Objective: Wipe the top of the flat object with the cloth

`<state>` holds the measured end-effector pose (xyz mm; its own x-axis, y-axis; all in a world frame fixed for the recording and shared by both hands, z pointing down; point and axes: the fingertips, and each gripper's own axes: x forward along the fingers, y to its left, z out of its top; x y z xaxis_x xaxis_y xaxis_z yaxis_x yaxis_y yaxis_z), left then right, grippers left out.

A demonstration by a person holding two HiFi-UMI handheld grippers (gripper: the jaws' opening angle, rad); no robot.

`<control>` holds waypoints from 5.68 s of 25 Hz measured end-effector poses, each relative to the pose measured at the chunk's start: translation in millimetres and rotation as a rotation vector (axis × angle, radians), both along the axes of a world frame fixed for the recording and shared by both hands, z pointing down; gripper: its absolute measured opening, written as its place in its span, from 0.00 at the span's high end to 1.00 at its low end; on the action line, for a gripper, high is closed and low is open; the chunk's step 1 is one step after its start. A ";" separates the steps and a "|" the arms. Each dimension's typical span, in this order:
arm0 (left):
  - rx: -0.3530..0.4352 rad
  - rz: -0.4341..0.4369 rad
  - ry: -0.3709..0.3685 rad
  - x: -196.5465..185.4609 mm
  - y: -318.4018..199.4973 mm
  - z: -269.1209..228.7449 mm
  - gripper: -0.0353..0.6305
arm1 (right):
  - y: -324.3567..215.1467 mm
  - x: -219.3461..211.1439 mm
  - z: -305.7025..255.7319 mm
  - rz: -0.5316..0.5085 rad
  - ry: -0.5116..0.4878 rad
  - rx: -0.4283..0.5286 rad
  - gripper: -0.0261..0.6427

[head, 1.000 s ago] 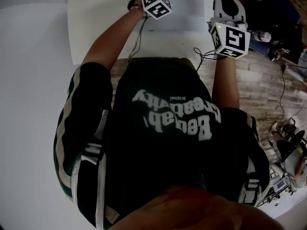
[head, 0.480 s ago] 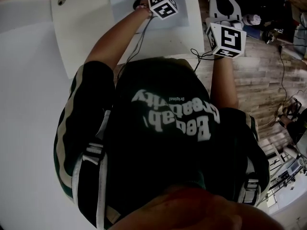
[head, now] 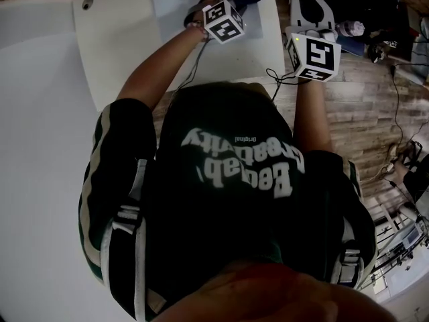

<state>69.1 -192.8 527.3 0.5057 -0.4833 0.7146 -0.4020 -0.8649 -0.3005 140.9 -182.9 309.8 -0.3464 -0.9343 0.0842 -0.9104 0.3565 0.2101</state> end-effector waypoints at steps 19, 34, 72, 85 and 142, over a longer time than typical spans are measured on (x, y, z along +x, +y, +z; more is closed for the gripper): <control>-0.239 0.094 0.091 8.1 119.6 -7.9 0.73 | -4.5 -8.2 0.3 -0.010 -0.012 -0.009 0.97; -0.271 -0.160 0.148 -53.5 112.3 10.4 0.73 | -19.7 -46.2 22.2 -0.122 -0.017 -0.030 0.97; -0.240 -0.623 0.138 -234.8 115.0 33.3 0.73 | -32.5 -159.1 36.6 -0.330 -0.030 -0.044 0.97; -0.174 -0.655 0.145 -250.5 30.9 31.0 0.72 | -46.3 -150.9 50.3 -0.281 -0.008 -0.080 0.97; -0.199 -0.464 0.124 -229.0 50.3 30.5 0.72 | -28.8 -156.7 34.7 -0.174 -0.011 -0.125 0.97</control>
<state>-159.9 -142.6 557.8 0.3567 -0.5379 0.7638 -0.7791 -0.6224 -0.0745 -15.8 -211.8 344.4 -0.5032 -0.8428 0.1911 -0.8347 0.5312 0.1450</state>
